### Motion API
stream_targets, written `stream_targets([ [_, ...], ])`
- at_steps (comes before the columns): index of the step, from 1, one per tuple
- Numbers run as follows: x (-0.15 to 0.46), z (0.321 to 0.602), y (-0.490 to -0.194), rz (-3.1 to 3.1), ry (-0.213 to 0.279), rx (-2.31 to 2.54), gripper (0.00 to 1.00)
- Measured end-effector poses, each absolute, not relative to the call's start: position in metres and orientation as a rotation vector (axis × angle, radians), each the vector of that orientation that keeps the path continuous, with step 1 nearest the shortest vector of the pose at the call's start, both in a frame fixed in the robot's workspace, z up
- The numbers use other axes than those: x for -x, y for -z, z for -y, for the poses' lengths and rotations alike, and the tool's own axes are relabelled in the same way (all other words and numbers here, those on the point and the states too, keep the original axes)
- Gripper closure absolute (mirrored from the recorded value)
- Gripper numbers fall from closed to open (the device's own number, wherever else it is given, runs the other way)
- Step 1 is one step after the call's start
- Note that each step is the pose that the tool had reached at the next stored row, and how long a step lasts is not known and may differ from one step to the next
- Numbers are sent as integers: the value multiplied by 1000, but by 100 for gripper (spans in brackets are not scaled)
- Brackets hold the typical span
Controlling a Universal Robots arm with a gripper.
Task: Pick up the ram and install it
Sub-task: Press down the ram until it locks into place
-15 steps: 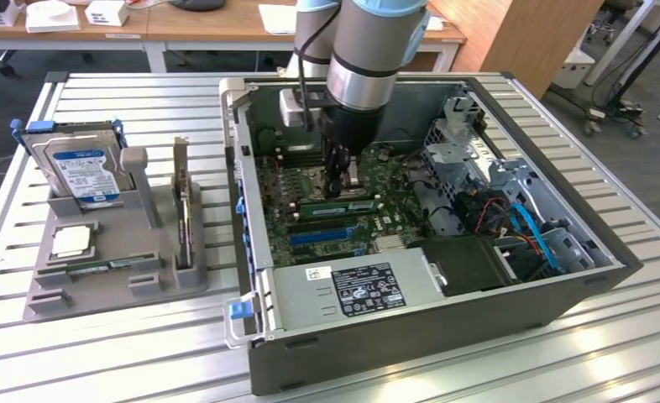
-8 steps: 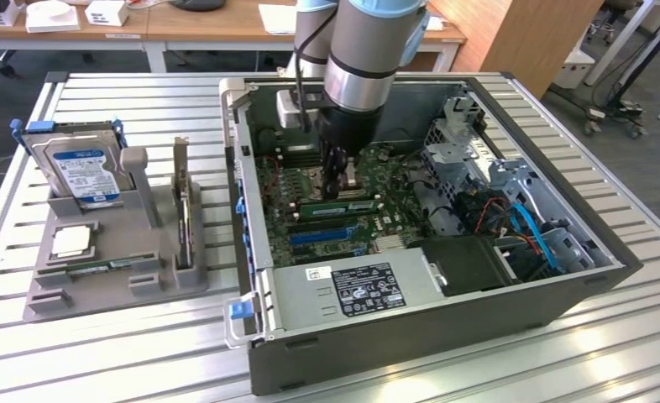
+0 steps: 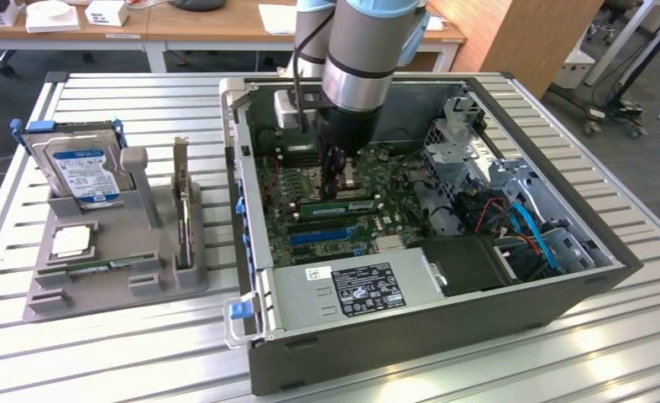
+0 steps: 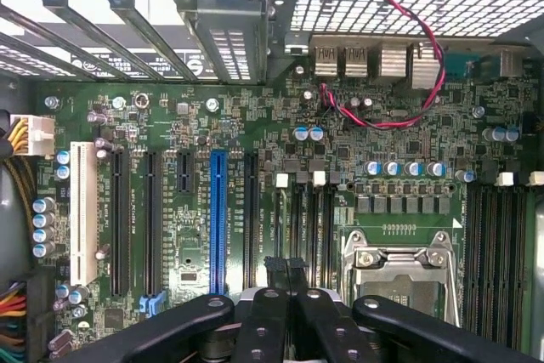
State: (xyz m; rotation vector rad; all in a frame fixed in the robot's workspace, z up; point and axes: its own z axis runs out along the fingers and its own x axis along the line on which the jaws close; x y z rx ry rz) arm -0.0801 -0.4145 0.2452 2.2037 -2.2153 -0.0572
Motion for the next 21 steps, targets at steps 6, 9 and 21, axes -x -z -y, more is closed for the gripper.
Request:
stream_targets([
  [6,80,415,-244,2215,57,-2204,90],
  [9,80,414,-241,2215,57,-2204,90],
  [21,81,414,-234,2215,57,-2204,90],
])
